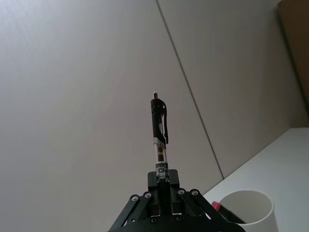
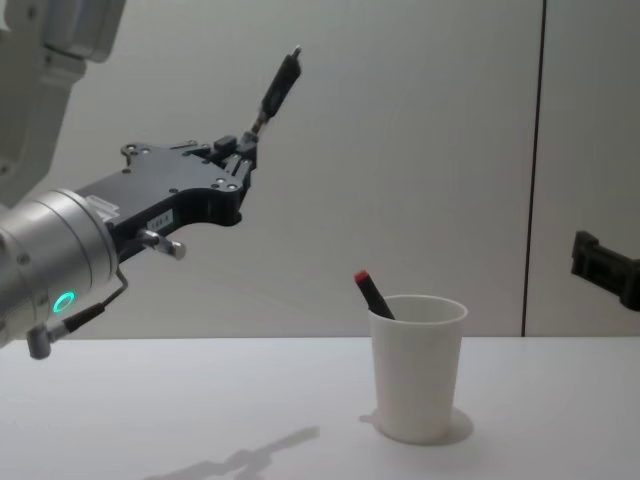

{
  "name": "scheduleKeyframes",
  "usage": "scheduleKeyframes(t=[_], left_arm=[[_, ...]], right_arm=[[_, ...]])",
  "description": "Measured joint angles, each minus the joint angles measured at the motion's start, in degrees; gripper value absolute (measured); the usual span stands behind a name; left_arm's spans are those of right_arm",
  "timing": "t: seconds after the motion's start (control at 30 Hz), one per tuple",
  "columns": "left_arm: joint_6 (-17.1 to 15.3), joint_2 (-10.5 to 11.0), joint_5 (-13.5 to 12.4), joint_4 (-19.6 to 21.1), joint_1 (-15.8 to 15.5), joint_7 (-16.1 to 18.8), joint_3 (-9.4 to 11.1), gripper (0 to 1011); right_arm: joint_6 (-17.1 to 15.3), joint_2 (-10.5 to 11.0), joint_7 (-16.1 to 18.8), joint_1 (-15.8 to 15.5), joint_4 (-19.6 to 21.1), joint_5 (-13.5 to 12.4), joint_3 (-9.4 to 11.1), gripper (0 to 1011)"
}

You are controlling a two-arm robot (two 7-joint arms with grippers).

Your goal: Place the pen into the pen holder.

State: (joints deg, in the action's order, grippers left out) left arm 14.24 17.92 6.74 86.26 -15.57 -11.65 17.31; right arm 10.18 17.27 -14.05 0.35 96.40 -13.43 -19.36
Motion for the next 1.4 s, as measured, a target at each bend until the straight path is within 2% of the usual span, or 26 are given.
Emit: scheduleKeyframes(t=[0.17,0.27,0.37,0.47,0.6,0.8,1.03,1.4], left_arm=[[4.99,0.26,1.63,-1.73,-0.57,-4.87,-0.22,138],[6.92,0.37,2.56,-2.53,-0.87,-7.25,-0.31,138],[9.57,0.53,4.08,-3.67,-1.36,-11.27,-0.4,138],[10.73,0.62,5.01,-4.32,-1.68,-13.65,-0.46,138],[12.47,0.85,6.9,-5.68,-2.47,-18.88,-0.55,138],[12.89,1.19,8.57,-7.05,-3.48,-25.48,-0.61,138],[12.85,1.38,9.85,-8.19,-4.36,-30.52,-0.56,138],[12.64,1.54,11.03,-9.21,-5.1,-34.71,-0.41,138]], right_arm=[[0.0,0.0,0.0,0.0,0.0,0.0,0.0,1002],[0.0,0.0,0.0,0.0,0.0,0.0,0.0,1001],[0.0,0.0,0.0,0.0,0.0,0.0,0.0,1002],[0.0,0.0,0.0,0.0,0.0,0.0,0.0,1002],[0.0,0.0,0.0,0.0,0.0,0.0,0.0,1002],[0.0,0.0,0.0,0.0,0.0,0.0,0.0,1001],[0.0,0.0,0.0,0.0,0.0,0.0,0.0,1002],[0.0,0.0,0.0,0.0,0.0,0.0,0.0,1002]])
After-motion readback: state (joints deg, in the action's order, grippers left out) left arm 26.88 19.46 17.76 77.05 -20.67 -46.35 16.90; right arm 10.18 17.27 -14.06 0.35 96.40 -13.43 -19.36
